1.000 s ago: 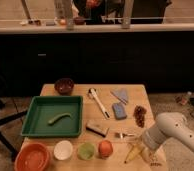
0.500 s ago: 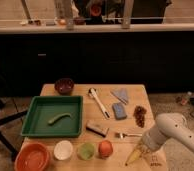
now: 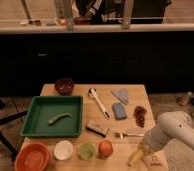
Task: Place banana in purple bowl
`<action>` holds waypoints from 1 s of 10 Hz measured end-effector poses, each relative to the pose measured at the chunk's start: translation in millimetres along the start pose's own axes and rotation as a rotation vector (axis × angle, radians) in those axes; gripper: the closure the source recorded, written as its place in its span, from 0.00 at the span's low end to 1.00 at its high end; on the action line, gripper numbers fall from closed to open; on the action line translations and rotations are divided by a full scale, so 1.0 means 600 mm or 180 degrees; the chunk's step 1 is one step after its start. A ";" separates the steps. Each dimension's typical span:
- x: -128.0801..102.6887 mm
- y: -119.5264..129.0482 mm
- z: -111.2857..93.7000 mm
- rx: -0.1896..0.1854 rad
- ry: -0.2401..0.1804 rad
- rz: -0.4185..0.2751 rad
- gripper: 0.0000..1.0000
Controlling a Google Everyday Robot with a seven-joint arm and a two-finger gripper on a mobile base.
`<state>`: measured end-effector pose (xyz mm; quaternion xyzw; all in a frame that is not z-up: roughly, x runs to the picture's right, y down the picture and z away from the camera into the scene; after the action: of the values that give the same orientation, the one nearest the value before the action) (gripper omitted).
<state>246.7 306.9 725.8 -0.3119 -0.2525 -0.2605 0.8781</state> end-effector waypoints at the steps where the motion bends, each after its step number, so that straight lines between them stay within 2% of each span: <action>1: -0.002 -0.010 -0.014 0.0077 -0.0012 -0.0013 1.00; 3: -0.004 -0.031 -0.040 0.0202 -0.0025 -0.0043 1.00; 5: 0.000 -0.069 -0.053 0.0275 -0.0016 -0.0065 1.00; 10: -0.001 -0.067 -0.054 0.0263 -0.0021 -0.0055 1.00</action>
<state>230.6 257.9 720.5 -0.2741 -0.2686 -0.2564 0.8871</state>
